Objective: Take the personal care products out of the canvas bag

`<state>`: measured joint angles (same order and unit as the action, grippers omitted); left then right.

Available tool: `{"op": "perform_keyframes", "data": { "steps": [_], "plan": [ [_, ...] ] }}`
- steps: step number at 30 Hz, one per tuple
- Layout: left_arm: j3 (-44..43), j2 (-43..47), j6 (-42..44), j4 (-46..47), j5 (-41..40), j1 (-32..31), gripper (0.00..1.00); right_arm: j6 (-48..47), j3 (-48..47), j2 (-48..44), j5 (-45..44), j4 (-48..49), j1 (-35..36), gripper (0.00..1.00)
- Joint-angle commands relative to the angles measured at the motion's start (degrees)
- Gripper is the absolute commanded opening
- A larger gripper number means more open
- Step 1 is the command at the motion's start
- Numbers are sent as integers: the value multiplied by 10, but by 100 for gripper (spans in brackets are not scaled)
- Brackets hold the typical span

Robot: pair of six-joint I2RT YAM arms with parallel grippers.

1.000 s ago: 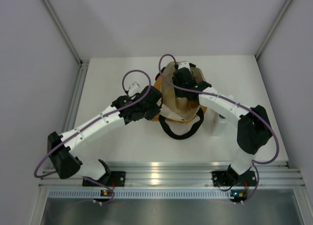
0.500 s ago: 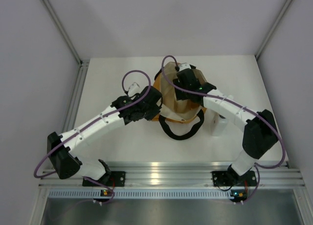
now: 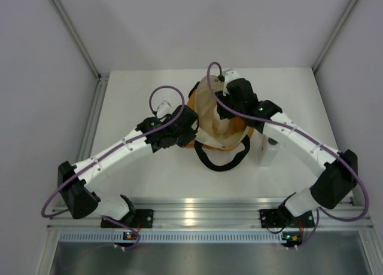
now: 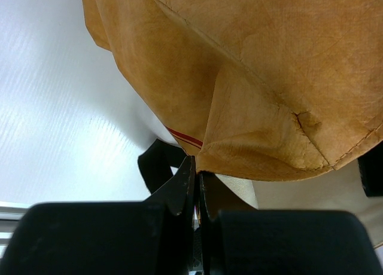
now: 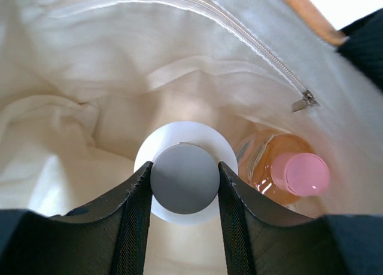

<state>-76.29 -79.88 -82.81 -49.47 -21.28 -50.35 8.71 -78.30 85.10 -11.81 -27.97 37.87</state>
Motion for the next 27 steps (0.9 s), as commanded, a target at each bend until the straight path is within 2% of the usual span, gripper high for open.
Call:
{"op": "perform_keyframes", "data": {
  "steps": [1,9,17,23,27],
  "plan": [
    [-17,-5,-3,5,-1,-1,0,-24,-68,-63,32,18,8,0],
    [-20,-15,-6,5,8,-1,0,-31,-129,-112,86,-27,9,0],
    [-15,-9,-14,5,8,-1,0,-21,-246,-130,81,-79,8,0],
    [-6,-3,-19,5,8,-1,0,-19,-331,-139,13,-96,7,0],
    [0,5,-22,5,4,-1,0,-40,-376,-136,-72,-116,0,0]
  ]
}}
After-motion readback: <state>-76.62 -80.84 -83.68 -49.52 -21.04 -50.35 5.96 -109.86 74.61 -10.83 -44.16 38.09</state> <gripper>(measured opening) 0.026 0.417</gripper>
